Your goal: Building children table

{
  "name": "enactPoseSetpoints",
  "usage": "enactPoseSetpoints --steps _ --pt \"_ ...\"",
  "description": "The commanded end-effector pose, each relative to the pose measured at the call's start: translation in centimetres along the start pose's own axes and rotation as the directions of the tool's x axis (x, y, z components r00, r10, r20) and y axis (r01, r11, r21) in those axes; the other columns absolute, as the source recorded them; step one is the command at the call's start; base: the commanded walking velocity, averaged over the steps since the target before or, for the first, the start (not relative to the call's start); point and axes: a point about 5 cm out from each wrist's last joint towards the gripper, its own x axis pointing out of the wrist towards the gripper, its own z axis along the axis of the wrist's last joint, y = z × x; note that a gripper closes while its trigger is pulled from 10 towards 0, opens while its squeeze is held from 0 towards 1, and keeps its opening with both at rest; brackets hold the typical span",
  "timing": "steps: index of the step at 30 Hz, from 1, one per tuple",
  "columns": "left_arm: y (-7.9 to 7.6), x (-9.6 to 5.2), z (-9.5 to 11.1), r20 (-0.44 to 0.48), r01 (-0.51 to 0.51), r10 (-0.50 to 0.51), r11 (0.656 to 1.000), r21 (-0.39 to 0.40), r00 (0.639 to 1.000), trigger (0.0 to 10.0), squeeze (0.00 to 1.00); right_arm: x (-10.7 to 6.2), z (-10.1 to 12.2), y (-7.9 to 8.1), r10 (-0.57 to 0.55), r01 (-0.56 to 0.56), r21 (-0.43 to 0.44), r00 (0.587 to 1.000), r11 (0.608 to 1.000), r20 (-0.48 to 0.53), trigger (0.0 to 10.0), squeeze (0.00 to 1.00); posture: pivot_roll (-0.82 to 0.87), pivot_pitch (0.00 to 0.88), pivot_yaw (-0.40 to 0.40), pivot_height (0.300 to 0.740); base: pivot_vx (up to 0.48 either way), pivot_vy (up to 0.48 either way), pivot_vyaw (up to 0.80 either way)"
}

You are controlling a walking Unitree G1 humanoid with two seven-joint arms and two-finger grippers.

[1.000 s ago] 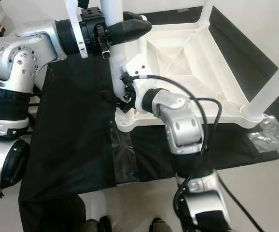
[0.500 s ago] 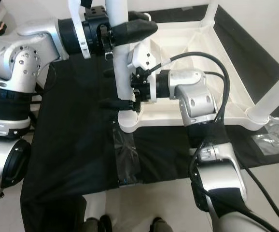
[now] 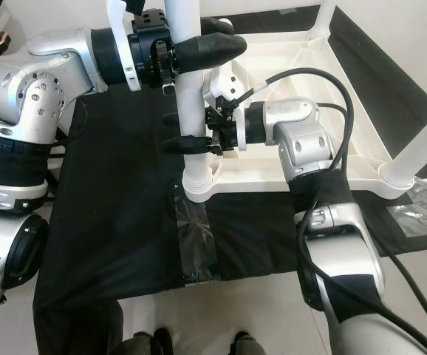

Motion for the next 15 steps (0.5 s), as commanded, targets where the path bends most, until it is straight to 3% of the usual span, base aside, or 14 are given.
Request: enactPoseSetpoints --steps 1,2,4,5,9,10,13,14,15 --pt "-0.1 0.3 -1.6 -0.049 0.009 -0.011 0.999 -0.041 0.999 0.0 0.0 1.2 -0.8 0.8 0.098 -0.099 -0.016 0.994 0.995 -0.054 0.0 0.0 0.0 0.226 0.078 0.74 0.0 0.0 0.0" --pt "-0.1 0.4 -1.6 -0.049 0.011 -0.013 1.0 -0.029 0.999 3.4 1.0 1.0 -0.9 0.6 0.106 -0.107 -0.018 0.993 0.994 -0.047 0.0 0.0 -0.01 0.224 0.08 0.74 0.0 0.0 0.0" --pt "-0.1 0.4 -1.6 -0.049 0.011 -0.013 1.0 -0.029 0.999 3.4 1.0 1.0 -0.9 0.6 0.106 -0.107 -0.018 0.993 0.994 -0.047 0.0 0.0 -0.01 0.224 0.08 0.74 0.0 0.0 0.0" --pt "-0.1 0.4 -1.7 -0.052 0.01 -0.011 1.0 -0.024 0.999 10.0 1.0 0.8 -1.2 0.6 0.104 -0.105 -0.015 0.994 0.994 -0.036 0.0 0.0 -0.01 0.224 0.08 0.74 0.0 0.0 0.0" --pt "-0.1 0.5 -1.8 -0.056 0.0 -0.002 1.0 -0.023 0.998 10.0 1.0 0.8 -1.7 0.5 0.076 -0.076 0.011 0.997 0.997 -0.023 0.0 0.0 -0.01 0.227 0.075 0.74 0.0 0.0 0.0" --pt "0.0 0.5 -1.9 -0.066 -0.014 0.013 1.0 -0.024 0.998 10.0 1.0 1.1 -2.9 0.9 0.013 -0.011 0.079 1.0 0.997 -0.026 0.0 0.0 -0.02 0.23 0.052 0.74 0.0 0.0 0.0" --pt "0.1 0.5 -2.0 -0.078 -0.022 0.019 0.999 -0.026 0.997 10.0 1.0 1.7 -4.4 1.7 -0.053 0.061 0.139 0.997 0.988 -0.064 0.0 0.0 -0.03 0.23 0.046 0.74 0.0 0.0 0.0" --pt "0.0 0.4 -2.0 -0.085 -0.023 0.02 0.999 -0.027 0.996 10.0 0.0 3.3 -6.5 3.1 -0.164 0.195 0.248 0.977 0.949 -0.139 0.0 0.0 -0.03 0.232 0.032 0.74 0.0 0.0 0.0" --pt "0.0 0.3 -1.9 -0.086 -0.028 0.025 0.999 -0.031 0.996 10.0 0.0 5.3 -8.6 5.6 -0.297 0.369 0.327 0.921 0.87 -0.251 0.0 0.0 0.0 0.243 0.038 0.74 0.0 0.0 0.0"
